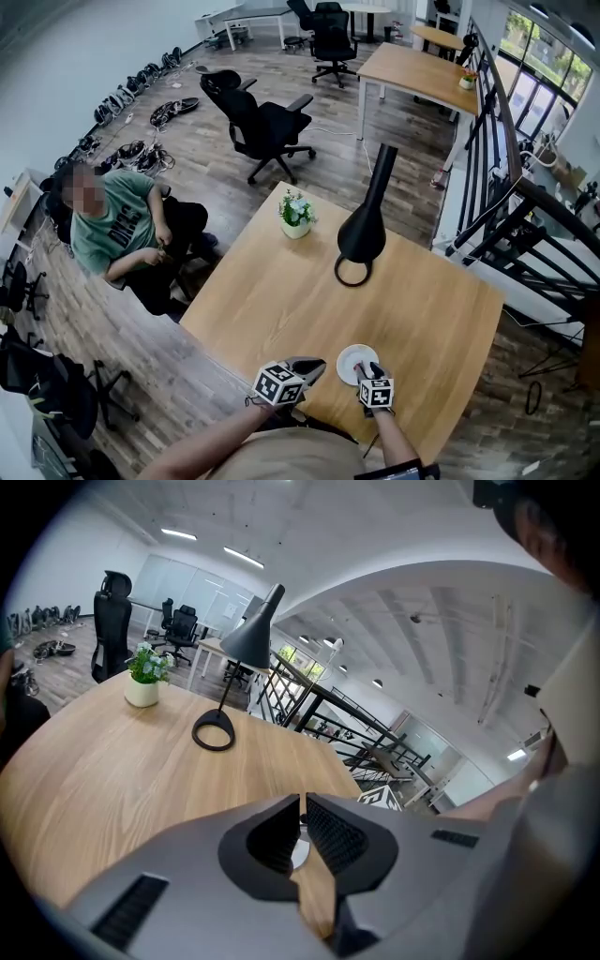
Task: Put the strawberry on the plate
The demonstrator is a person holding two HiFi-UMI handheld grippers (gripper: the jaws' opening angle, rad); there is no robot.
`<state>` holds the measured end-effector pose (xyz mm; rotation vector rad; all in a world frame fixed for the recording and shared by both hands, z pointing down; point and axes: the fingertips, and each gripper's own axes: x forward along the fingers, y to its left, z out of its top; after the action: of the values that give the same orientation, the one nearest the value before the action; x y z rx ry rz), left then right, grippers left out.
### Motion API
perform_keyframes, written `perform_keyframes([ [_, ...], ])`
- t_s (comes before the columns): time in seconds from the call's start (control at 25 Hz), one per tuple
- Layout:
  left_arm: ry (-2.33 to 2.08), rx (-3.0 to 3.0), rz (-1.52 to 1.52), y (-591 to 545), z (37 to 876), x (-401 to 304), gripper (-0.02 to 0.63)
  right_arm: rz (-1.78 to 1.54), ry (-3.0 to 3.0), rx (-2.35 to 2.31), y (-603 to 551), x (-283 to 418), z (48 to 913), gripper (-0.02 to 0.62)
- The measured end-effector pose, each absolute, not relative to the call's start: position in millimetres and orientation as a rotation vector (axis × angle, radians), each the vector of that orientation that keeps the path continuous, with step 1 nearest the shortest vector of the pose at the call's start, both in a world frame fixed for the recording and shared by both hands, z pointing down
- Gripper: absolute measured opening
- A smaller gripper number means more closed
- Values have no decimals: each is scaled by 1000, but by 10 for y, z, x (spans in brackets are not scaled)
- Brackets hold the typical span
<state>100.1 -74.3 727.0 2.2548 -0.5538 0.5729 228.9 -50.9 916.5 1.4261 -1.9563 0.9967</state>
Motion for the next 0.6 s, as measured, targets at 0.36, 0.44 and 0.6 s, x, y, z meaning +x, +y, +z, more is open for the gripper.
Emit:
perform_keyframes([
  [0.36, -536, 2249, 477, -819, 7150, 947, 5, 1012, -2009, 1679, -482, 2473, 8469, 161],
  [0.44, -522, 2250, 453, -849, 7120, 927, 5, 993, -2024, 1736, -531, 2498, 8236, 161],
  [0.6, -484, 2274, 413, -931, 7029, 904, 5, 844, -2055, 1830, -645, 2514, 7687, 161],
])
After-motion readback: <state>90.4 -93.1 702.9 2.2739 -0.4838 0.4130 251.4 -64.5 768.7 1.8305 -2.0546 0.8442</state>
